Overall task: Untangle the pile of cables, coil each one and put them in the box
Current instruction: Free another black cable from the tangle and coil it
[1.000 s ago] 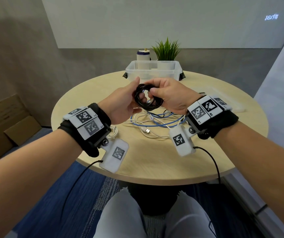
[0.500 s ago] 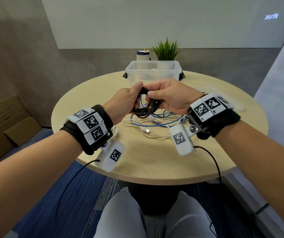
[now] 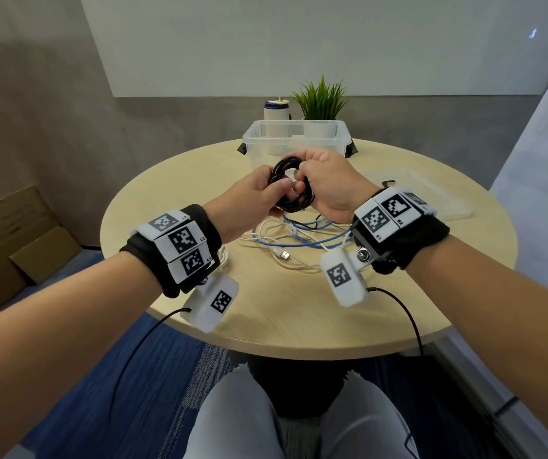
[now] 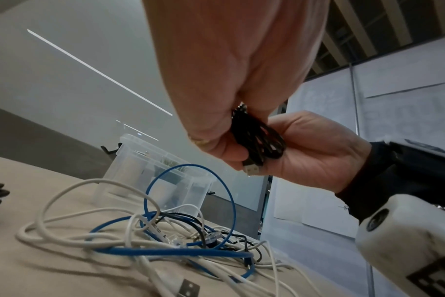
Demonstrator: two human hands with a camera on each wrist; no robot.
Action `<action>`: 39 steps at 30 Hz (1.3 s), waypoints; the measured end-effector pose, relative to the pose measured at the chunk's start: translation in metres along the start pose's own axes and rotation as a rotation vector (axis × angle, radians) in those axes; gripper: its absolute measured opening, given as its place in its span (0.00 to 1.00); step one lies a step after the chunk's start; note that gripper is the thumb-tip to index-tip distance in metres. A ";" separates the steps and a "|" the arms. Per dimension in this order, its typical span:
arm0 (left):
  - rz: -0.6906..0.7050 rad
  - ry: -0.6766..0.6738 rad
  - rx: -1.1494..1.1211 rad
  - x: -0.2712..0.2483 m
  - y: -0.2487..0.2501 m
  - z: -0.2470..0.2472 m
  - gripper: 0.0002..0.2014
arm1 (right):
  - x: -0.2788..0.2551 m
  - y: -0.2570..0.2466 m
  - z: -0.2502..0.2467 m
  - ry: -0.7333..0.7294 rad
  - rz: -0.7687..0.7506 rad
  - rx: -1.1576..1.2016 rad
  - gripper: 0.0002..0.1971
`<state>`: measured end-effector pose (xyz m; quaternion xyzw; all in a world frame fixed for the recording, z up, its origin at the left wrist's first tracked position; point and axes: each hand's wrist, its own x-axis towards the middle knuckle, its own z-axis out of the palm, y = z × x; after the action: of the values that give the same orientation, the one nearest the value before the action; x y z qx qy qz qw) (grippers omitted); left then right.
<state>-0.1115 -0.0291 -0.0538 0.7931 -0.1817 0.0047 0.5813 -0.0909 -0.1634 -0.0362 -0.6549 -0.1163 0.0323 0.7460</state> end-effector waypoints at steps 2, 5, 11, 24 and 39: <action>0.013 0.090 0.088 0.003 0.000 0.001 0.08 | -0.001 0.002 0.003 -0.010 -0.006 0.030 0.20; 0.058 0.259 0.212 0.008 0.000 0.000 0.10 | -0.001 0.001 0.006 -0.054 -0.069 0.005 0.17; 0.059 0.334 0.144 0.009 0.004 0.006 0.17 | 0.005 0.006 0.005 0.072 -0.313 -0.382 0.14; -0.286 -0.154 -0.378 -0.009 0.010 0.003 0.18 | 0.008 0.015 -0.006 0.148 -0.480 -0.647 0.15; -0.278 0.087 -0.140 -0.002 0.003 -0.009 0.14 | 0.000 0.002 -0.024 -0.257 -0.026 -0.362 0.09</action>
<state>-0.1121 -0.0212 -0.0487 0.7672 -0.0447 -0.0540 0.6376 -0.0855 -0.1866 -0.0412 -0.7670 -0.2229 0.0846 0.5957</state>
